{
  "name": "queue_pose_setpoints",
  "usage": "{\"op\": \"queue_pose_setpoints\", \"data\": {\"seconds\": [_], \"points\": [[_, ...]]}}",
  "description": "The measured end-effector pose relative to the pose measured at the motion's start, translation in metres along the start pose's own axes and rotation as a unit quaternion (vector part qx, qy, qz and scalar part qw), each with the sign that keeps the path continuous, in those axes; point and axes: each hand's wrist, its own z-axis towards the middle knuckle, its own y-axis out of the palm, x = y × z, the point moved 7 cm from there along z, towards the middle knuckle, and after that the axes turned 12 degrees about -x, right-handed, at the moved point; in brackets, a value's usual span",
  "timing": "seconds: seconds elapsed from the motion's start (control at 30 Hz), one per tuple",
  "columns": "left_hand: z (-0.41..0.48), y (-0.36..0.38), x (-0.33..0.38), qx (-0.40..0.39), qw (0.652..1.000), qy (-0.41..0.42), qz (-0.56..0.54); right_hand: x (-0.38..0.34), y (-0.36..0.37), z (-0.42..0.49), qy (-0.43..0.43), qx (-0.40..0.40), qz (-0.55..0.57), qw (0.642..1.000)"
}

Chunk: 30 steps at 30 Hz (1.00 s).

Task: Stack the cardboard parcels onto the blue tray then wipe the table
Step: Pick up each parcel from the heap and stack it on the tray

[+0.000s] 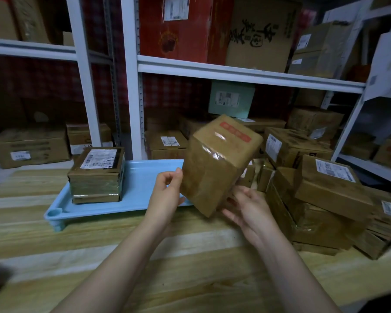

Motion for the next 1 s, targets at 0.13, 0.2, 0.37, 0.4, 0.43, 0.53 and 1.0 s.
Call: {"op": "queue_pose_setpoints", "data": {"seconds": [0.13,0.2,0.37,0.4,0.43,0.53,1.0], "points": [[-0.001,0.005,0.003,-0.016,1.0,0.006,0.0,-0.001,0.007,-0.004,-0.004,-0.033,0.051,0.998],[-0.002,0.007,0.003,-0.021,1.0,0.006,-0.005,-0.003,0.01,-0.006,-0.009,-0.051,0.062,0.997],[-0.003,0.007,0.002,-0.027,0.999,0.004,-0.044,-0.007,0.016,-0.01,-0.027,-0.094,0.084,0.992],[-0.003,0.006,0.002,-0.029,0.998,0.006,-0.051,-0.007,0.016,-0.011,-0.029,-0.1,0.098,0.99],[-0.002,0.005,0.003,-0.033,0.998,0.008,-0.055,-0.007,0.017,-0.011,-0.03,-0.106,0.112,0.988],[-0.001,0.003,0.003,-0.035,0.998,0.009,-0.058,-0.007,0.019,-0.013,-0.036,-0.143,0.122,0.982],[0.002,-0.002,0.004,-0.02,0.996,0.001,-0.085,-0.018,0.032,-0.02,-0.02,-0.176,0.136,0.975]]}}
